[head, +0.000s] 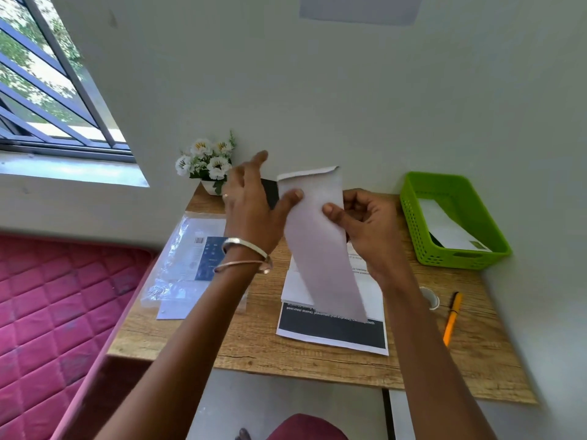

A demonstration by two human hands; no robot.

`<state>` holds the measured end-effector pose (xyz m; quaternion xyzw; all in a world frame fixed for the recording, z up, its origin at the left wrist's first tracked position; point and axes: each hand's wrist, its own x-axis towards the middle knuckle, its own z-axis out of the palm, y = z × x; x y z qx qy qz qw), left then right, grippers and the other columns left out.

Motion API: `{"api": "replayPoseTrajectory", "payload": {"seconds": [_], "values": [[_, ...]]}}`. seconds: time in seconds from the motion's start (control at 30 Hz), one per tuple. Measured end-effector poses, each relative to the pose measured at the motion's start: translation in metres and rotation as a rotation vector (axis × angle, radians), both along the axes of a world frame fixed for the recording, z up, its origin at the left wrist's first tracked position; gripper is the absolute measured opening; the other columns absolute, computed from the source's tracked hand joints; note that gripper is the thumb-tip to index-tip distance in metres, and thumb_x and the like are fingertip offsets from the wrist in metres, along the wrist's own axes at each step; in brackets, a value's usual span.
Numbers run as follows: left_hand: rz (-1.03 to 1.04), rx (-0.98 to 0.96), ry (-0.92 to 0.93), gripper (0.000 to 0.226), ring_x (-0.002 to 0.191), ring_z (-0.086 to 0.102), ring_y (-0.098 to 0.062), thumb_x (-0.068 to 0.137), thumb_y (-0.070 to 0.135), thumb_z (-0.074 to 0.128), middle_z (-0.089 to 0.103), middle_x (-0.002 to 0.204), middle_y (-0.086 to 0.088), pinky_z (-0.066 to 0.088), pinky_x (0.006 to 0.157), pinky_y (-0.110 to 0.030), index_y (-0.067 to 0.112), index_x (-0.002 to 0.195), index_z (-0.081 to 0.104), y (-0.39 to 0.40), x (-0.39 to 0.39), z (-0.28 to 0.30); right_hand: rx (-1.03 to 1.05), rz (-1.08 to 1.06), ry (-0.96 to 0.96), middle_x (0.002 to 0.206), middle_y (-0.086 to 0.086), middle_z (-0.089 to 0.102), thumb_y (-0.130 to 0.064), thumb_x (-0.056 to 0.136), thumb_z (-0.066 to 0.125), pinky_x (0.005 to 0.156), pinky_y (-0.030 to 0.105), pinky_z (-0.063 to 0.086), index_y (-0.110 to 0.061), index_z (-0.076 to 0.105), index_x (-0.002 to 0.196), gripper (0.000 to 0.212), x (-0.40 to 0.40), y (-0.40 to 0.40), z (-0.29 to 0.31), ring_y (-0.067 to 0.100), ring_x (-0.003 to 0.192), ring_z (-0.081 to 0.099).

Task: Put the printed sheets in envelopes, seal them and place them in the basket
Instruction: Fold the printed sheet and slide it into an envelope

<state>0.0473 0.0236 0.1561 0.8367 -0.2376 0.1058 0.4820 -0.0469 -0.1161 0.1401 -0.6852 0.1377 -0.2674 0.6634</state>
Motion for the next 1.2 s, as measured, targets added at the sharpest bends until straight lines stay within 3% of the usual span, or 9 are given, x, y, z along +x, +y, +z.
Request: {"api": "replayPoseTrajectory", "payload": {"seconds": [0.07,0.13,0.27,0.43,0.63,0.8,0.93,1.07,1.2], "values": [[-0.088,0.086,0.177,0.109,0.132,0.029,-0.028,0.065,0.054,0.074,0.028,0.144,-0.011,0.028,0.108,-0.042,0.021,0.148,0.012,-0.004,-0.013,-0.008,0.101,-0.036,-0.028,0.091,0.012,0.073,-0.009,0.083,0.071,0.062,0.036,0.054,-0.01,0.068,0.094,0.011,0.0,0.003,0.001,0.026,0.079,0.07],[-0.24,0.149,0.295,0.14,0.138,0.021,-0.025,0.051,0.066,0.075,0.017,0.152,-0.011,0.023,0.111,-0.041,0.017,0.147,-0.014,-0.008,-0.025,-0.02,0.201,-0.01,-0.044,0.096,0.013,0.073,-0.006,0.084,0.068,0.068,0.043,0.057,-0.009,0.066,0.099,0.015,-0.002,0.008,-0.001,0.029,0.086,0.07],[-0.323,0.225,0.256,0.15,0.137,0.021,-0.022,0.052,0.057,0.081,0.014,0.151,-0.009,0.026,0.107,-0.038,0.018,0.137,-0.035,-0.013,-0.034,-0.033,0.352,0.089,0.014,0.105,0.01,0.072,-0.001,0.083,0.067,0.072,0.047,0.058,-0.01,0.058,0.119,0.038,-0.01,0.017,-0.004,0.03,0.097,0.069],[-0.23,0.456,0.049,0.143,0.12,0.029,-0.027,0.053,0.053,0.079,0.021,0.133,-0.006,0.027,0.103,-0.051,0.021,0.141,-0.029,-0.008,-0.032,-0.04,0.254,0.075,0.069,0.105,0.013,0.067,-0.002,0.077,0.073,0.064,0.041,0.058,-0.012,0.057,0.115,0.042,-0.019,0.009,-0.006,0.029,0.096,0.067],[-0.178,0.616,-0.172,0.126,0.107,0.031,-0.026,0.047,0.048,0.071,0.024,0.121,-0.003,0.026,0.09,-0.041,0.029,0.142,-0.009,0.002,-0.023,-0.05,-0.064,-0.029,0.038,0.091,0.006,0.073,-0.007,0.077,0.076,0.062,0.029,0.054,-0.016,0.066,0.103,0.029,-0.018,-0.01,0.002,0.022,0.082,0.068],[-0.157,0.674,-0.257,0.124,0.106,0.024,-0.023,0.046,0.047,0.072,0.025,0.121,-0.004,0.022,0.088,-0.04,0.031,0.141,-0.006,0.011,-0.016,-0.052,0.007,0.015,0.047,0.08,0.004,0.075,0.003,0.083,0.067,0.064,0.03,0.057,-0.014,0.07,0.096,0.022,-0.02,-0.017,0.002,0.017,0.074,0.07],[-0.156,0.688,-0.323,0.122,0.106,0.032,-0.026,0.043,0.045,0.072,0.032,0.121,-0.007,0.023,0.087,-0.04,0.029,0.142,0.002,0.017,-0.011,-0.058,0.08,0.088,0.106,0.089,0.018,0.073,0.004,0.082,0.066,0.064,0.037,0.058,-0.008,0.07,0.101,0.023,-0.022,-0.02,-0.001,0.024,0.075,0.07],[-0.16,0.702,-0.339,0.122,0.107,0.034,-0.028,0.041,0.047,0.073,0.03,0.121,-0.008,0.026,0.087,-0.043,0.03,0.14,0.005,0.018,-0.01,-0.063,0.055,0.214,0.212,0.092,0.012,0.073,0.006,0.08,0.067,0.061,0.04,0.058,-0.013,0.068,0.105,0.03,-0.022,-0.02,-0.001,0.022,0.076,0.069],[-0.175,0.674,-0.395,0.124,0.105,0.032,-0.028,0.038,0.049,0.077,0.027,0.119,-0.007,0.03,0.085,-0.043,0.029,0.14,0.009,0.014,-0.01,-0.069,0.045,0.291,0.272,0.097,0.009,0.074,-0.007,0.073,0.074,0.069,0.042,0.059,-0.016,0.068,0.105,0.034,-0.021,-0.019,0.0,0.025,0.085,0.071]]}}
